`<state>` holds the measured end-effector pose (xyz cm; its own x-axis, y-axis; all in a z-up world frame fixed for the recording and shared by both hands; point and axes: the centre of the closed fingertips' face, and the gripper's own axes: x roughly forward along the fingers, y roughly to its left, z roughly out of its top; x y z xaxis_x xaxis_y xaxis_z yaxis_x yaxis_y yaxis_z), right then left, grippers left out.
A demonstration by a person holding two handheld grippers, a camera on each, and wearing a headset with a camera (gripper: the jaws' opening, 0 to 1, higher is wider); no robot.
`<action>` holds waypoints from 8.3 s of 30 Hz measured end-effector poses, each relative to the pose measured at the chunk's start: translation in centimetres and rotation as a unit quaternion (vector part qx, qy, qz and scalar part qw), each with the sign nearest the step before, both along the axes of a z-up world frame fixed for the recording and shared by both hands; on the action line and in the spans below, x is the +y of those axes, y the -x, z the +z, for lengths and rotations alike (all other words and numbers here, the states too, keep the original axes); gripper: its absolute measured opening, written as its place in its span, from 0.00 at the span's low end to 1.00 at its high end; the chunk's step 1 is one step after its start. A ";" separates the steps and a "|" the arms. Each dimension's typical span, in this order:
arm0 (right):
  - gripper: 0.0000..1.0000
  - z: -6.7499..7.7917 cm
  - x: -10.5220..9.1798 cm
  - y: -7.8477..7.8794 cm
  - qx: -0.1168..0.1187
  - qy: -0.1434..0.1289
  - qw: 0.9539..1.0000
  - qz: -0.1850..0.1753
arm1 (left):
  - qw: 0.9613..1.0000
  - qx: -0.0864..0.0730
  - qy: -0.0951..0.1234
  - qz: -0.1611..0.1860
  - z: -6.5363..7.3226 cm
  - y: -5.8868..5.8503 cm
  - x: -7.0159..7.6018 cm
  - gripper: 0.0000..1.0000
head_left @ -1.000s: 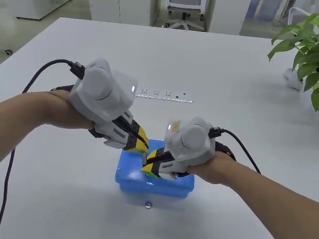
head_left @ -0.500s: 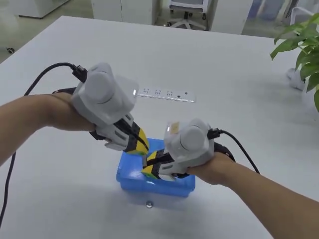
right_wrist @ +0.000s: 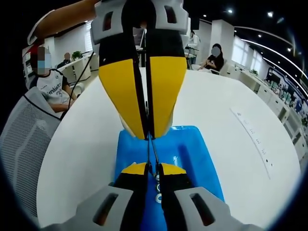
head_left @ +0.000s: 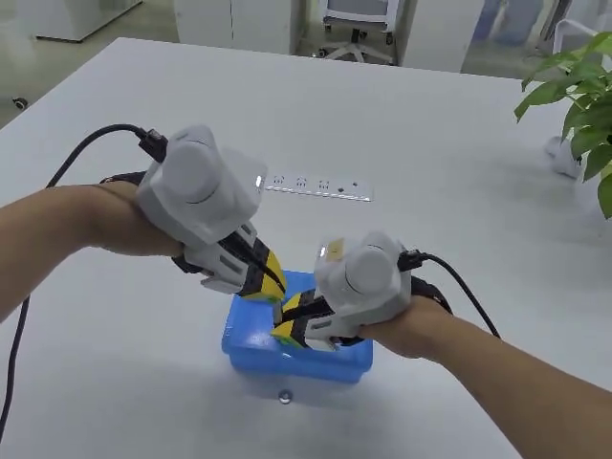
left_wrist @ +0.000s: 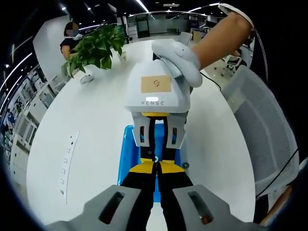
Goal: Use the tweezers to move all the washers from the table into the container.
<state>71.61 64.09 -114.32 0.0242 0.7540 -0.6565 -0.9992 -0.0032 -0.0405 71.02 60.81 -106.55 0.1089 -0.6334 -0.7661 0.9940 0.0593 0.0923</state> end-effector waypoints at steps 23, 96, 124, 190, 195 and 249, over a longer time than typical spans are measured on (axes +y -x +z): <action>0.10 3.7 -0.5 1.3 -0.028 -0.012 1.000 -0.004 | 1.000 -0.020 0.005 -0.006 3.7 1.8 -0.5 0.05; 0.11 -0.4 -1.7 7.8 -0.048 0.014 0.999 0.004 | 1.000 0.017 -0.013 -0.014 -0.7 7.9 -1.0 0.05; 0.12 -1.1 -1.9 7.2 -0.044 0.012 0.999 0.000 | 0.999 0.023 -0.018 -0.015 -1.5 7.5 -1.2 0.05; 0.10 0.7 -2.8 7.5 -0.022 -0.008 0.999 -0.031 | 0.999 0.023 -0.019 -0.032 -0.2 7.2 -2.5 0.05; 0.10 0.8 -2.8 7.5 -0.029 -0.006 0.999 -0.029 | 0.999 0.020 -0.019 -0.033 0.0 7.3 -2.5 0.05; 0.10 5.4 -2.7 1.7 -0.055 -0.022 0.997 -0.039 | 0.999 -0.029 -0.004 -0.037 4.5 2.5 -3.0 0.05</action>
<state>69.87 61.37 -108.94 0.1550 0.7749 -0.6129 -0.9856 0.0791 -0.1492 68.56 57.77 -102.02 0.1057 -0.6351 -0.7652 0.9887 -0.0155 0.1494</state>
